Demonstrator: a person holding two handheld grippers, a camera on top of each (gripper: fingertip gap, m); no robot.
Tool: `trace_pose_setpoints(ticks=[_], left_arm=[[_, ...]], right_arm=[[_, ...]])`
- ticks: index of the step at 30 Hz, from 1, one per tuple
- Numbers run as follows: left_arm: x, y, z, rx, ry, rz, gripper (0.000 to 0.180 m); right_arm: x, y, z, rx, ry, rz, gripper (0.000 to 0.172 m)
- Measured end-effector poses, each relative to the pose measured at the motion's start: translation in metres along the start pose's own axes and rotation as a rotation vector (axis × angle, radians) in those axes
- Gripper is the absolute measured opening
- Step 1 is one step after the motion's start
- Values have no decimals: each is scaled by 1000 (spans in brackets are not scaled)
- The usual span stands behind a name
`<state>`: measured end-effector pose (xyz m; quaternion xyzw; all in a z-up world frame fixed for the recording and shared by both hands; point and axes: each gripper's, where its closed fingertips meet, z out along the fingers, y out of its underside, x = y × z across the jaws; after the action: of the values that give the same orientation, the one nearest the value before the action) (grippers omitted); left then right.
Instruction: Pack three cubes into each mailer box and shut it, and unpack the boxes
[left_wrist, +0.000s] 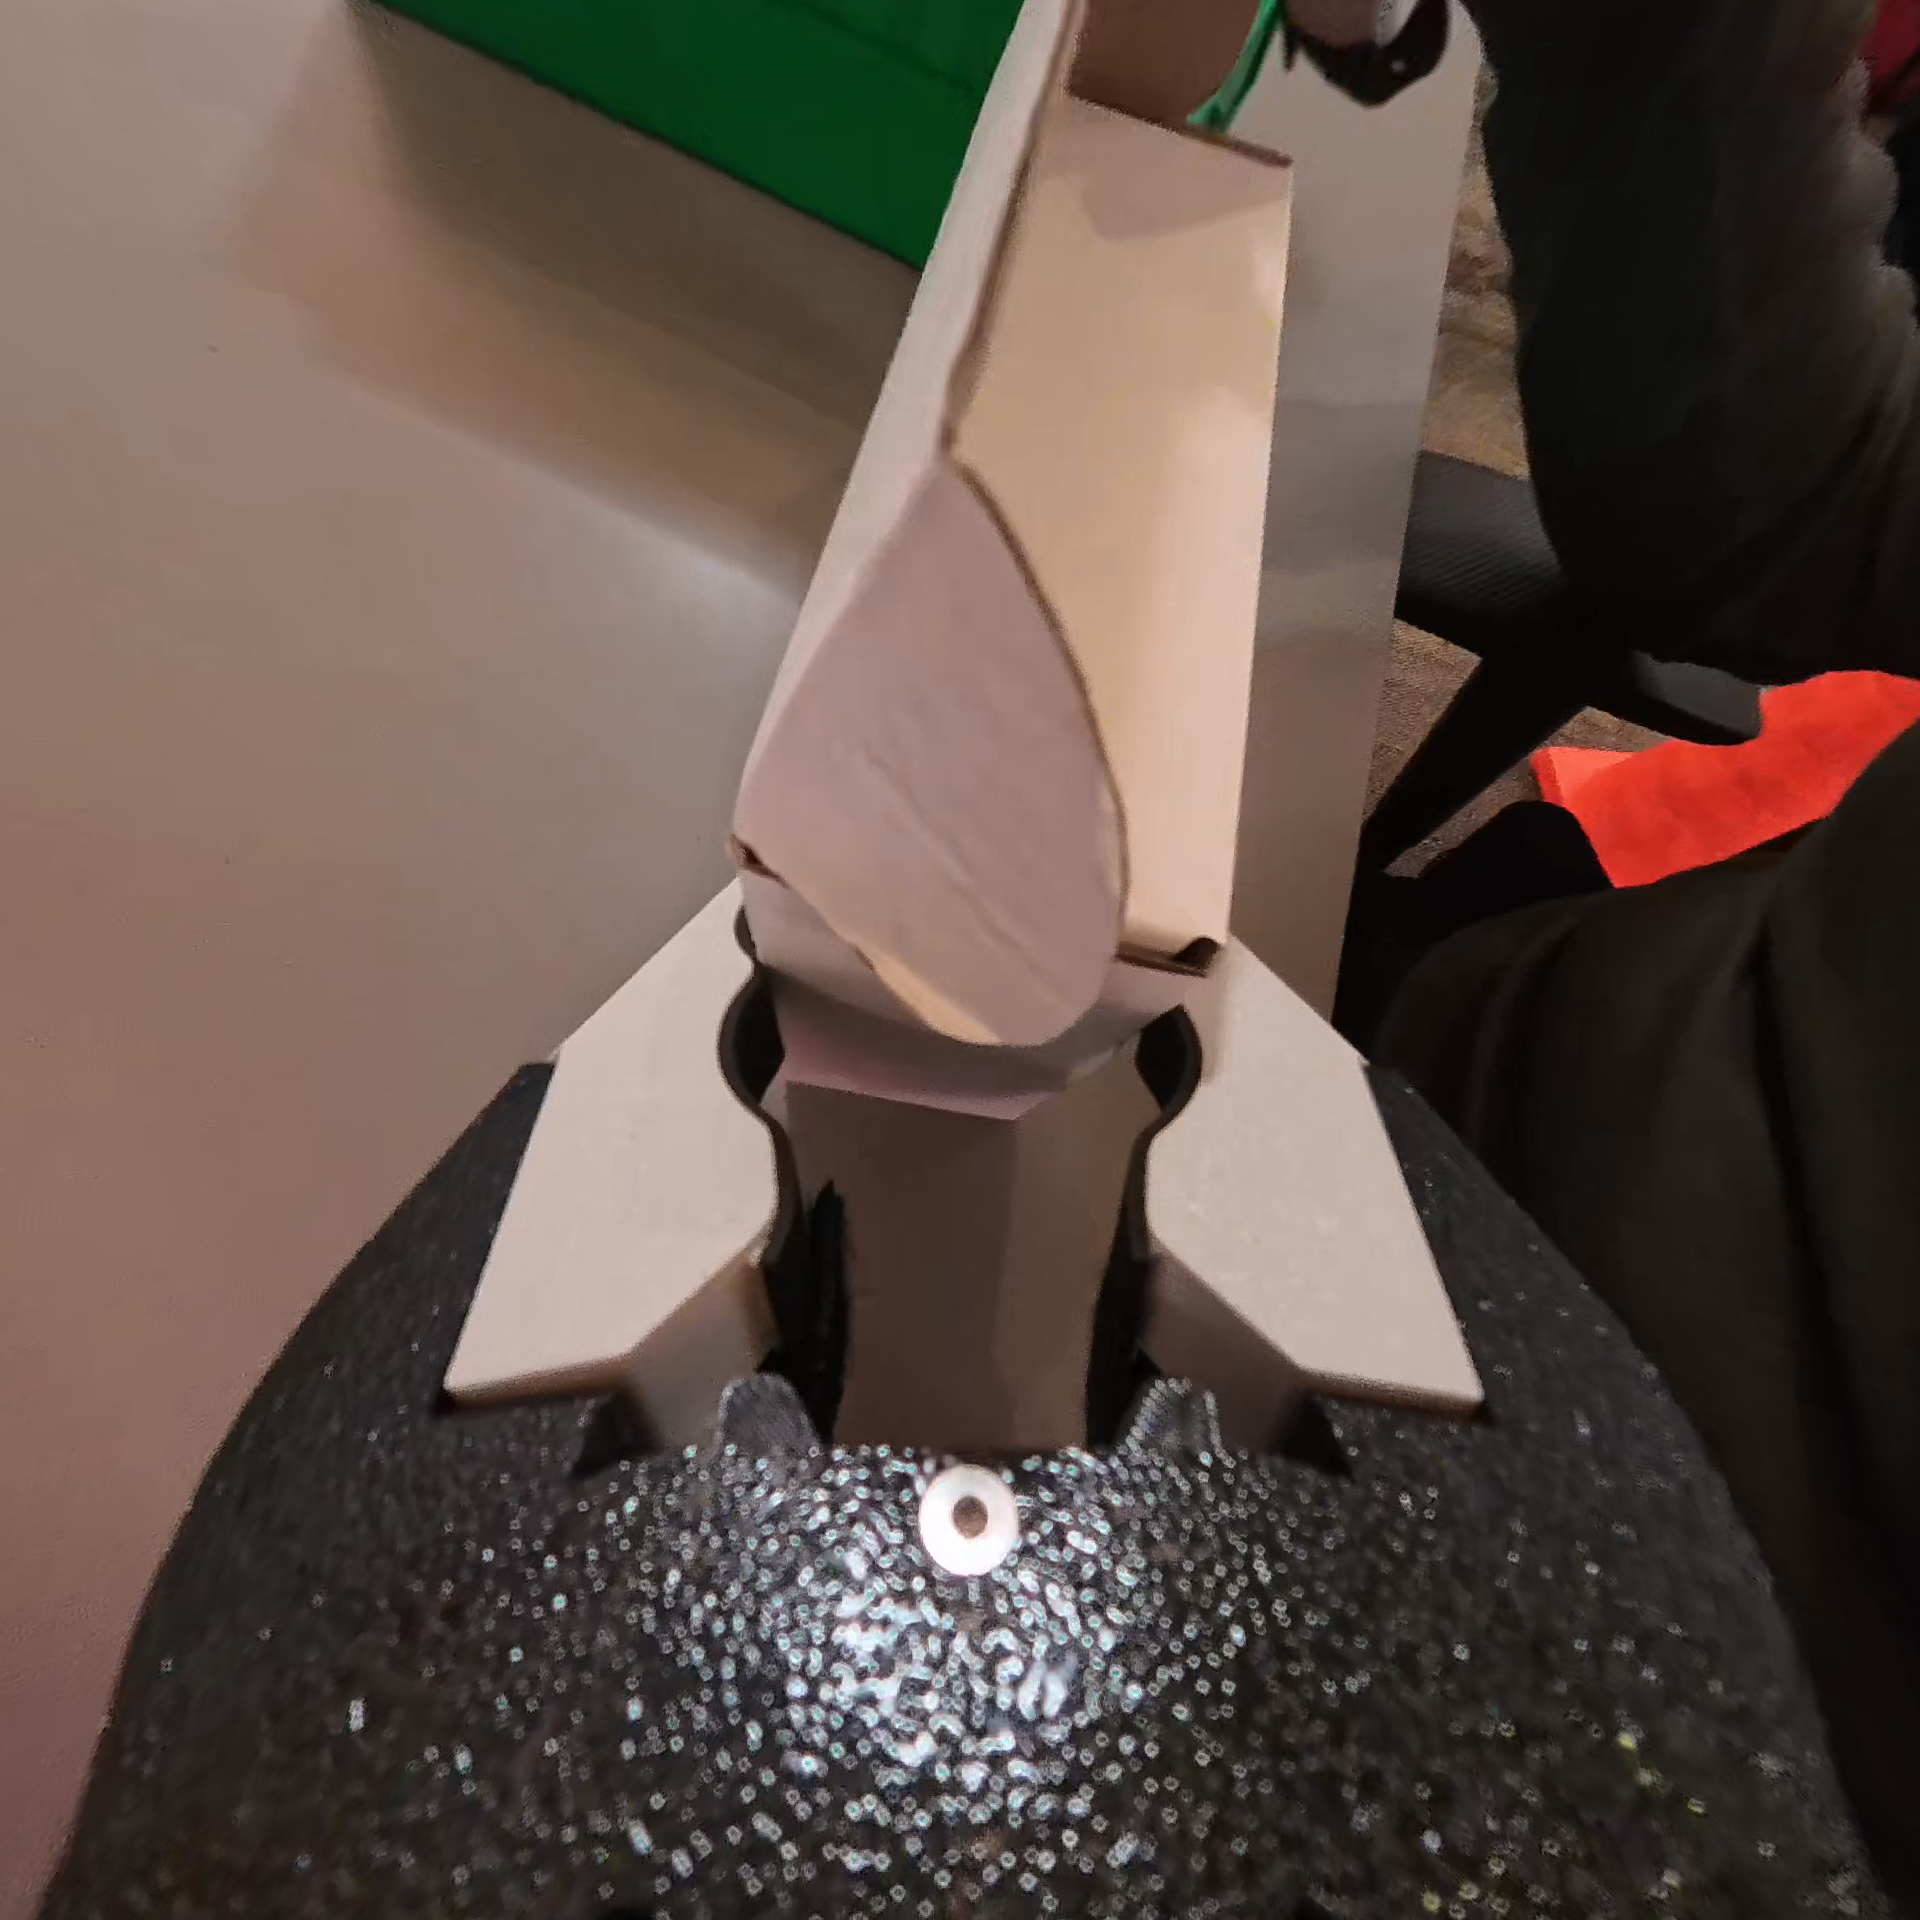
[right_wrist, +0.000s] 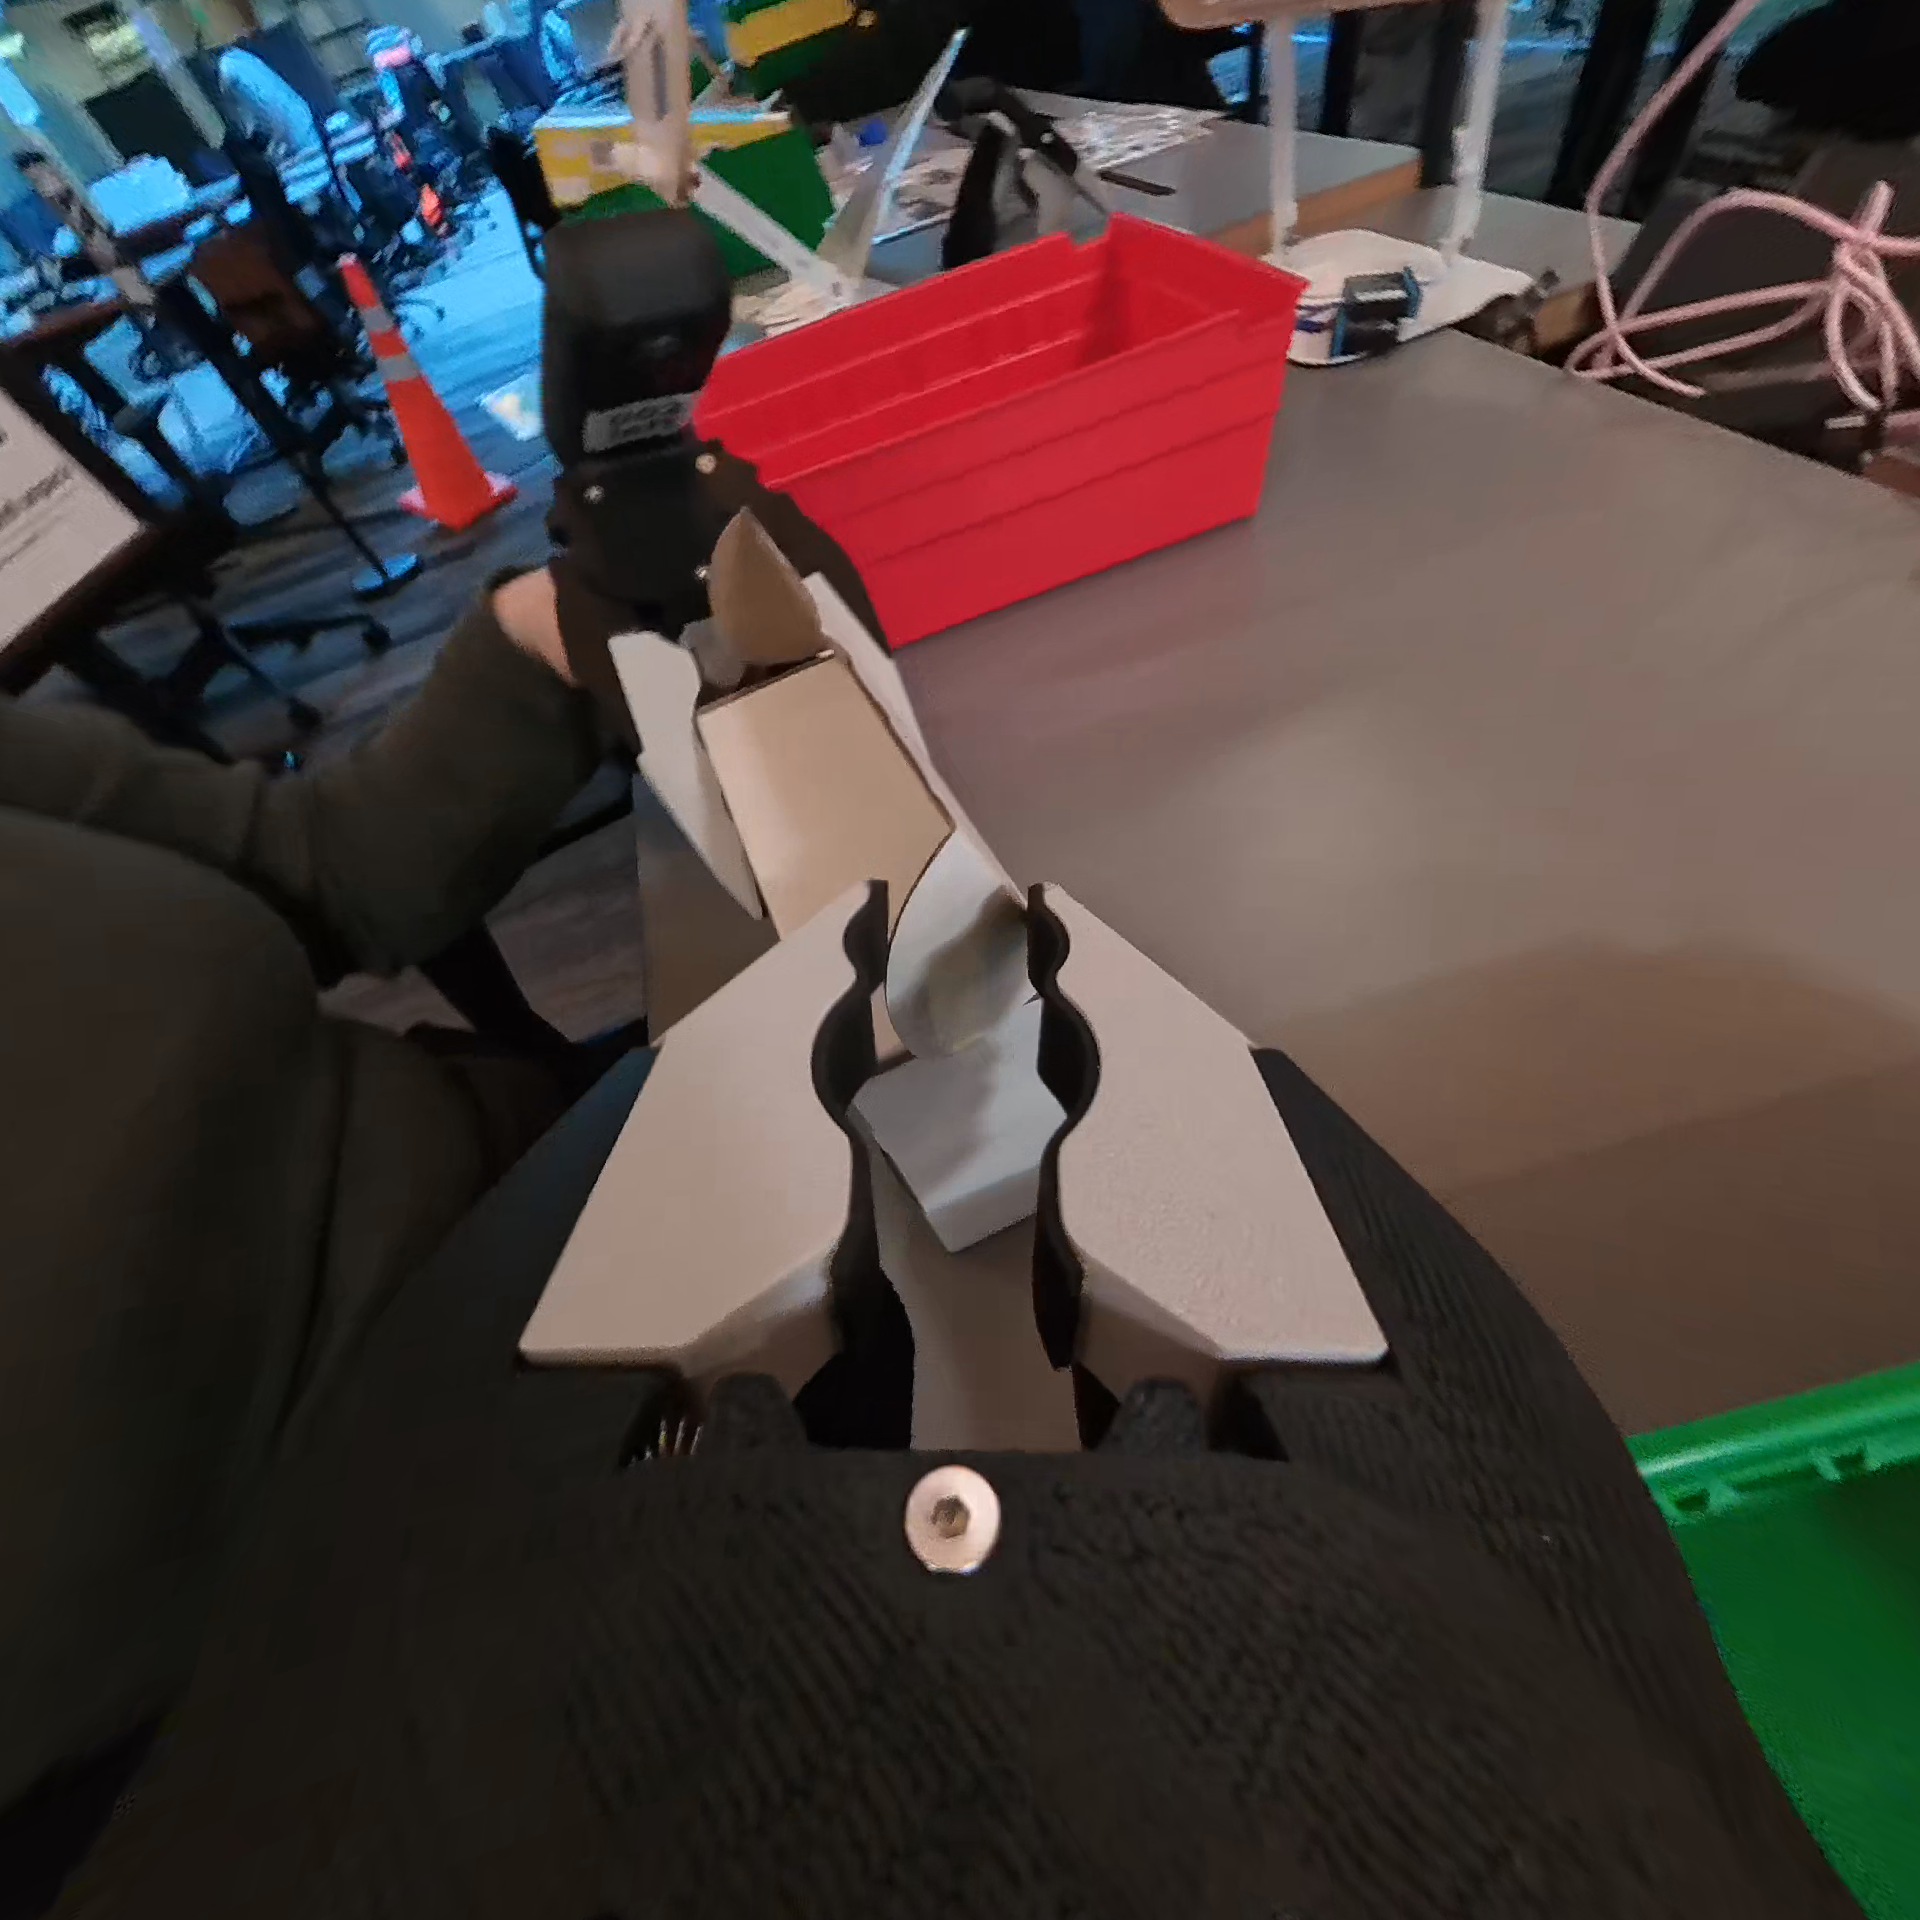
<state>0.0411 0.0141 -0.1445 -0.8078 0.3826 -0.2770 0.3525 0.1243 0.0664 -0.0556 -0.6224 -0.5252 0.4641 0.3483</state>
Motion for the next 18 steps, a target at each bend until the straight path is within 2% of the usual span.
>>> trace_pose_setpoints(ticks=[6, 18], left_arm=[[-3, -2, 4, -28, -84, -46, 68], [-3, -4, 6, -16, -99, -58, 68]], right_arm=[[19, -9, 3, 65, 88, 214, 23], [18, -2, 1, -23, 200, 81, 21]])
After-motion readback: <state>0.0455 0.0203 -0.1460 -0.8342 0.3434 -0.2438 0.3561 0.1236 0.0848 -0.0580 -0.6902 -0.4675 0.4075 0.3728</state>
